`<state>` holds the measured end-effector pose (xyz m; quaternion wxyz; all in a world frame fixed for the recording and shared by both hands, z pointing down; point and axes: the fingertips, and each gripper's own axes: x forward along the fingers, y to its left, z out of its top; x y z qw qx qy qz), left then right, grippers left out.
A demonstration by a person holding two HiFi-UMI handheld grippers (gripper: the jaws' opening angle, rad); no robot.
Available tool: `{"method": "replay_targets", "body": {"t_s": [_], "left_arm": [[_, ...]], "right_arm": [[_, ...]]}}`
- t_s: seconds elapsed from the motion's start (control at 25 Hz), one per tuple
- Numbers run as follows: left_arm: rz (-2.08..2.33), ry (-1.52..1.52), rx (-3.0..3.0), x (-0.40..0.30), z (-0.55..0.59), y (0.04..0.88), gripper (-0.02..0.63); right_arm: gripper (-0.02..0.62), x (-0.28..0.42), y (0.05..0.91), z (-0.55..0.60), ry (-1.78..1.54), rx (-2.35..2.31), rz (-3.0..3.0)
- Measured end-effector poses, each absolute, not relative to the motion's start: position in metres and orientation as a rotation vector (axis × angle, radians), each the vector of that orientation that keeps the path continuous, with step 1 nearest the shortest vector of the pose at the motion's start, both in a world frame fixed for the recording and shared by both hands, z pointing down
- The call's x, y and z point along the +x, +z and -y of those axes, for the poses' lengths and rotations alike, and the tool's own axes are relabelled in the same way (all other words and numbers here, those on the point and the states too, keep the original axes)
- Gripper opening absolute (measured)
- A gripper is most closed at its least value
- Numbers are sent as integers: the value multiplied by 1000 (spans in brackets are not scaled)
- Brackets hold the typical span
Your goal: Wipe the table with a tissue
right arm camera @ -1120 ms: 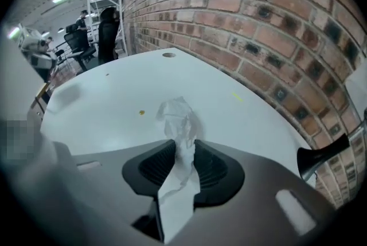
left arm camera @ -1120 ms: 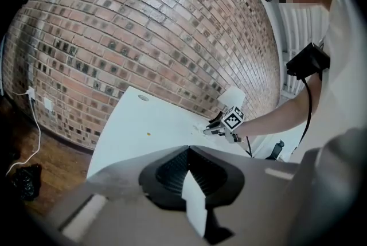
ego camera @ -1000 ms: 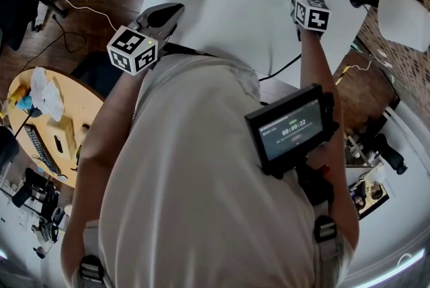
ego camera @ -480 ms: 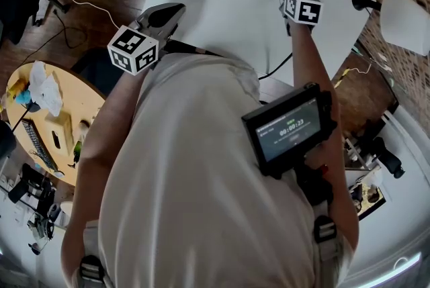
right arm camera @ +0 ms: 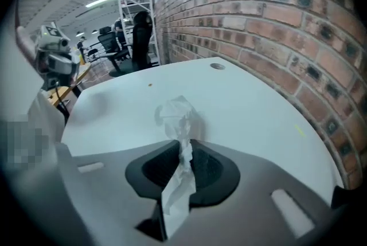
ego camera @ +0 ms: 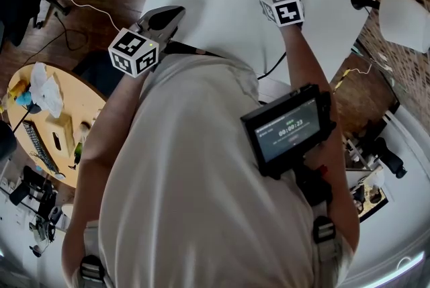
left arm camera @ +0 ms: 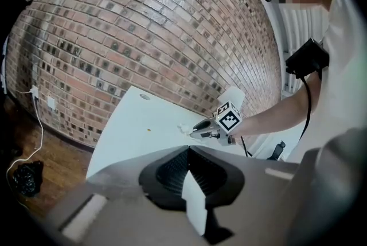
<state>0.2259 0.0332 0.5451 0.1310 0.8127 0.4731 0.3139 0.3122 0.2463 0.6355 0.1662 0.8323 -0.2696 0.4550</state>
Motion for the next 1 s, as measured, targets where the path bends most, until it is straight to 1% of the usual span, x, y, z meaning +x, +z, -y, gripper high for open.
{"method": "replay_targets", "body": {"t_s": [0.2, 0.36, 0.56, 0.68, 0.8, 0.88, 1.0], "left_arm": [[-1417, 922, 2336, 224, -37, 551, 6], [-1468, 912, 2327, 223, -50, 543, 6], [-1525, 901, 2316, 225, -61, 534, 6], [-1547, 908, 2306, 227, -64, 535, 6], [-1564, 911, 2299, 227, -67, 535, 6], [-1572, 917, 2293, 226, -67, 537, 6], [-1581, 928, 2283, 225, -66, 540, 6]], "right_arm": [[60, 278, 642, -211, 1320, 2258, 1027], [58, 246, 637, -216, 1317, 2143, 1149], [58, 232, 634, -260, 1332, 2175, 974], [58, 238, 634, -306, 1386, 2380, 712], [58, 241, 617, -368, 1411, 2882, 303], [58, 230, 610, -413, 1407, 3136, -9], [58, 205, 613, -461, 1430, 3230, -312]]}}
